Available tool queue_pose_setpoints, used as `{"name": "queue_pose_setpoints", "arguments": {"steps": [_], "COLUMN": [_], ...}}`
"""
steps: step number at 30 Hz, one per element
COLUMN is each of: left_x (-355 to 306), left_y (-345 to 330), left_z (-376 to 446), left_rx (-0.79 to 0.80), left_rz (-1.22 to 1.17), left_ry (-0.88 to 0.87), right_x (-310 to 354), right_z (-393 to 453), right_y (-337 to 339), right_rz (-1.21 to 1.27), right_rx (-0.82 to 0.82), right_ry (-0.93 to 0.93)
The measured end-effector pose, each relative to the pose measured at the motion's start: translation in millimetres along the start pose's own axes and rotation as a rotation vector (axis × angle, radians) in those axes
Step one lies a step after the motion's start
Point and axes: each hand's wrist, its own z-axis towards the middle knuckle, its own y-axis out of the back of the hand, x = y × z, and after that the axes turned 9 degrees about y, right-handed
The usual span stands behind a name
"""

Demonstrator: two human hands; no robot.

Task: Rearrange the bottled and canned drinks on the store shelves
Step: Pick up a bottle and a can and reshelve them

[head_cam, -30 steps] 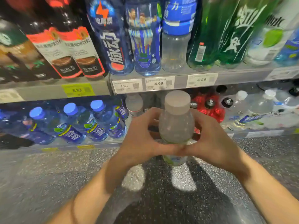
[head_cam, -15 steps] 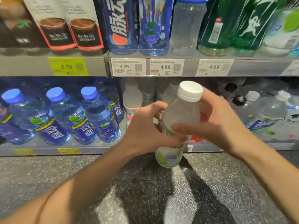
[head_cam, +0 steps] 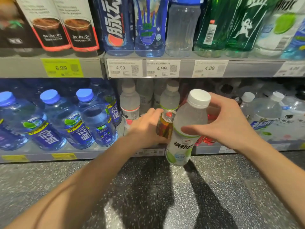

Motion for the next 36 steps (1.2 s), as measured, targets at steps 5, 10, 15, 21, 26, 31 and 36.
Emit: {"name": "queue_pose_setpoints", "arguments": {"steps": [5, 10, 15, 21, 26, 31, 36], "left_x": [-6, -9, -2, -2, 6, 18, 20], "left_y": [-26, -29, -28, 2, 37, 59, 64], "left_z": [6, 15, 17, 10, -8, -21, -27], "left_rx": [-0.168, -0.225, -0.273, -0.305, -0.344, -0.376, -0.366], "left_rz": [-0.097, -0.281, -0.402, -0.587, -0.626, -0.633, -0.561], "left_ry": [0.047, 0.073, 0.061, 0.064, 0.005, -0.037, -0.076], "right_x": [-12, -22, -25, -30, -31, -33, -43], "right_z": [2, 0, -1, 5, 10, 17, 22], "right_y": [0, 4, 5, -5, -9, -16, -34], "right_rz": [-0.017, 0.007, 0.036, 0.051, 0.126, 0.147, 0.102], "right_rx": [0.004, 0.001, 0.003, -0.055, -0.177, -0.219, -0.145], "right_ry": [0.009, -0.006, -0.011, -0.018, 0.000, 0.031, -0.007]}}
